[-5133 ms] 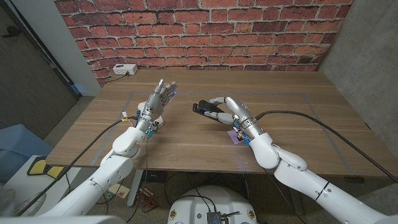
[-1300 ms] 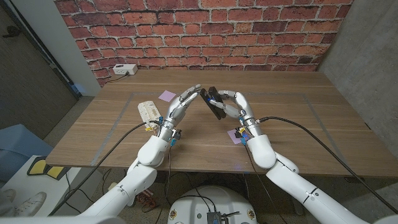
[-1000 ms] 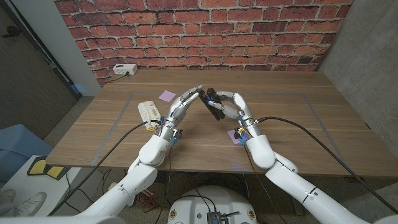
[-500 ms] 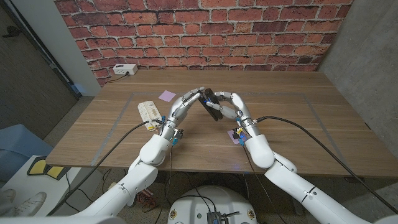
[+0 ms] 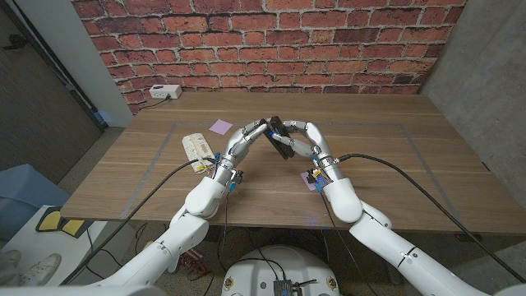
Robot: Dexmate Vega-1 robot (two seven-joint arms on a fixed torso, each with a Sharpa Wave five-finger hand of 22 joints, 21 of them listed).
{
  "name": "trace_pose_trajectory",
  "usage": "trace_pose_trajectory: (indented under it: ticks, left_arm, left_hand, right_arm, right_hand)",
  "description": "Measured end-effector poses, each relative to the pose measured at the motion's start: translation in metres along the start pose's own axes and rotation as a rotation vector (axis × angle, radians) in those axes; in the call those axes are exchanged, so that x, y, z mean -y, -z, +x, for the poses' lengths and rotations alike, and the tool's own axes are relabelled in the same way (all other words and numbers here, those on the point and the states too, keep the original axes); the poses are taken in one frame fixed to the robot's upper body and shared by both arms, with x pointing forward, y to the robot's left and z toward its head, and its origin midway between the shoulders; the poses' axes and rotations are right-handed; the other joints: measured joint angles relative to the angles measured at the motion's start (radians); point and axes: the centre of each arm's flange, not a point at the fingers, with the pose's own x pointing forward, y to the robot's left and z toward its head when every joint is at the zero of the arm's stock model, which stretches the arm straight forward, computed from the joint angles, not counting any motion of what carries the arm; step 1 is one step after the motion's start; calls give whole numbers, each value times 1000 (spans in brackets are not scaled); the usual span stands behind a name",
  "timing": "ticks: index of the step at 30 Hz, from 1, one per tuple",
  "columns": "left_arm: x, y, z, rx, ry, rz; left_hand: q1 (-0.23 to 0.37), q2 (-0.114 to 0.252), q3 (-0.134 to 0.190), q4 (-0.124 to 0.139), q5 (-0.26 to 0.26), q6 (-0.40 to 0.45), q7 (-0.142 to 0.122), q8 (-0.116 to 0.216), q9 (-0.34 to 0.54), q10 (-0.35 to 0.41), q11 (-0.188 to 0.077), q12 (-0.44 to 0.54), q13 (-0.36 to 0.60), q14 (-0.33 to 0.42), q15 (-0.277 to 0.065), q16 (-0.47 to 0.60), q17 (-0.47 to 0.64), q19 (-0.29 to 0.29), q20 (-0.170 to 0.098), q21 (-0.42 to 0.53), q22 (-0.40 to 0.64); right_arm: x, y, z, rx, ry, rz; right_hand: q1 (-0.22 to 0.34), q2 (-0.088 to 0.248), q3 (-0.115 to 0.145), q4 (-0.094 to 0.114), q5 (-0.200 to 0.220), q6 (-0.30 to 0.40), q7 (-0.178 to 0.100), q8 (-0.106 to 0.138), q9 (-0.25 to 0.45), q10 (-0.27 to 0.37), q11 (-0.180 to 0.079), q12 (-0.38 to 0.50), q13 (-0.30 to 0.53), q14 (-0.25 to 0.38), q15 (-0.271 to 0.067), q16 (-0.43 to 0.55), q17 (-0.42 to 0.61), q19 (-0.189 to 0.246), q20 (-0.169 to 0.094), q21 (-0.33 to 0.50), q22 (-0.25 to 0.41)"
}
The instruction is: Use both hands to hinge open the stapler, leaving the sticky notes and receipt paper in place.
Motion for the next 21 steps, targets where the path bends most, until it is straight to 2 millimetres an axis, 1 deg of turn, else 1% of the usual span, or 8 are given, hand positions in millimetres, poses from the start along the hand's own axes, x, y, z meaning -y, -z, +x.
trace_pose_trajectory:
  ticks: [4,7,9,11,13,15,20,21]
  left_arm:
    - [0,0,0,0,0,-1]
    - [1,1,0,0,-3,-4]
    - [1,1,0,0,-11,-9]
    - [1,2,0,-1,-18,-15]
    - [2,3,-1,-4,-24,-21]
    - [2,3,-2,-7,-30,-25]
    - [2,5,-2,-14,-43,-31]
    - [2,5,-2,-16,-47,-32]
  left_hand:
    - [23,29,20,-3,0,38,1,11,0,22,-21,7,14,5,-5,0,1,0,0,0,1]
    - [41,53,41,-6,0,75,4,18,0,41,-27,17,27,18,-5,4,4,-4,-4,0,1]
    - [59,71,63,-9,-1,89,11,19,-1,57,-28,26,38,26,-7,10,8,-4,-4,0,1]
    - [80,97,94,-17,-3,91,12,18,-4,67,-26,26,50,29,-7,12,9,-4,-4,0,1]
    - [81,97,125,-22,-5,93,15,18,-4,86,-28,35,62,40,-7,20,12,-1,-6,0,1]
    - [81,97,146,-25,-5,98,20,18,-4,103,-34,41,69,49,-7,30,18,0,-8,0,1]
    - [104,75,166,-22,-5,112,27,26,3,134,-49,55,85,61,-7,40,27,7,-15,0,0]
    - [104,75,171,-19,-5,120,35,30,3,147,-50,58,85,61,-7,47,31,7,-15,0,0]
  right_arm:
    - [1,0,0,1,5,1]
    - [1,1,0,0,7,2]
    - [1,1,-1,-1,9,3]
    - [2,1,-1,-2,10,5]
    - [2,2,-1,-4,11,6]
    - [2,2,-1,-5,11,8]
    - [1,4,-1,-6,7,11]
    - [1,4,-1,-6,7,11]
  right_hand:
    - [0,0,0,0,0,0,0,0,0,0,0,0,2,0,0,0,2,0,0,0,0]
    - [0,0,0,0,0,0,0,-1,0,0,0,0,3,0,0,0,2,0,0,0,0]
    - [0,0,0,0,0,0,0,-1,0,0,0,0,3,6,-6,0,2,0,0,0,0]
    - [0,0,0,0,0,0,0,-1,-1,0,0,0,2,6,-6,0,2,0,0,7,0]
    - [0,0,0,0,0,0,0,-1,-1,0,0,0,2,6,-6,0,2,0,0,7,0]
    - [0,0,0,0,0,0,0,-1,-1,0,0,0,1,6,-6,0,2,0,0,7,0]
    - [0,0,0,0,0,0,0,-2,-1,0,0,0,1,7,-4,0,6,0,0,7,0]
    - [0,0,0,0,0,0,0,-3,-1,0,0,0,2,7,-4,0,6,0,0,7,0]
